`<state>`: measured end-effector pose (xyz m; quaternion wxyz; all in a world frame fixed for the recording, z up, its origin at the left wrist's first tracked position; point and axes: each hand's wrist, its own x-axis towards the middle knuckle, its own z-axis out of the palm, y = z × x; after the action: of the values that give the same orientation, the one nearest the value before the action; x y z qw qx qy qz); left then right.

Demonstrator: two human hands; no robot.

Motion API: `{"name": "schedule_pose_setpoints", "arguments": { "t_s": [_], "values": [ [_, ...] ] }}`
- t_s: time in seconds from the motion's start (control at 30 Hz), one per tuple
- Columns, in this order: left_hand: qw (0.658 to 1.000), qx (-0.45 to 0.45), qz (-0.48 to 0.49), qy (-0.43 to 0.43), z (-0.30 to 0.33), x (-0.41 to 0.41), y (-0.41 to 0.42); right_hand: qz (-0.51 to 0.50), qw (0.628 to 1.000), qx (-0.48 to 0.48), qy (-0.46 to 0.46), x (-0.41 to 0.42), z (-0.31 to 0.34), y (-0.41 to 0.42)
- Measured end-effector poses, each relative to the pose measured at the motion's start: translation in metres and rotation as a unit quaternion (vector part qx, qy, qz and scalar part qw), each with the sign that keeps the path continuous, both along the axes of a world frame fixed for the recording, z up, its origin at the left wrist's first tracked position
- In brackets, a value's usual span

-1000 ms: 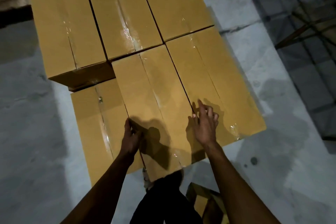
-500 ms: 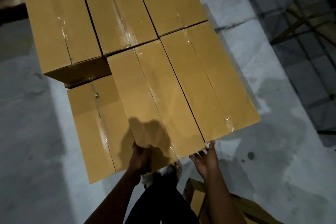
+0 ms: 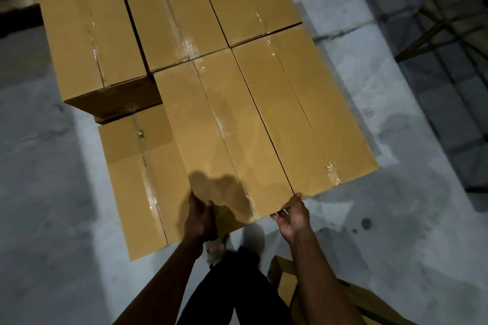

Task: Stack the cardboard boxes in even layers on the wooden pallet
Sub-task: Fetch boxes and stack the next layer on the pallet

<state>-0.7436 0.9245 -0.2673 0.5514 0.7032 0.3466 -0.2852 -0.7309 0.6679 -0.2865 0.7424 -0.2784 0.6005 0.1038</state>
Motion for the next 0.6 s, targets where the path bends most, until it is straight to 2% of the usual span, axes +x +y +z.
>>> {"name": "schedule_pose_setpoints", "arguments": {
  "t_s": [0.27, 0.4, 0.6],
  "values": [
    [0.998, 0.037, -0.044, -0.008, -0.003, -0.001, -0.001, 0.012, 1.0, 0.014, 0.006, 0.0, 0.002, -0.005],
    [0.995, 0.065, -0.062, 0.052, 0.003, -0.004, 0.001, 0.004, 1.0, 0.03, -0.007, -0.01, 0.014, -0.008],
    [0.984, 0.14, -0.11, 0.003, 0.023, -0.011, 0.0, -0.016, 1.0, 0.017, 0.004, -0.042, 0.024, -0.018]
  ]
}}
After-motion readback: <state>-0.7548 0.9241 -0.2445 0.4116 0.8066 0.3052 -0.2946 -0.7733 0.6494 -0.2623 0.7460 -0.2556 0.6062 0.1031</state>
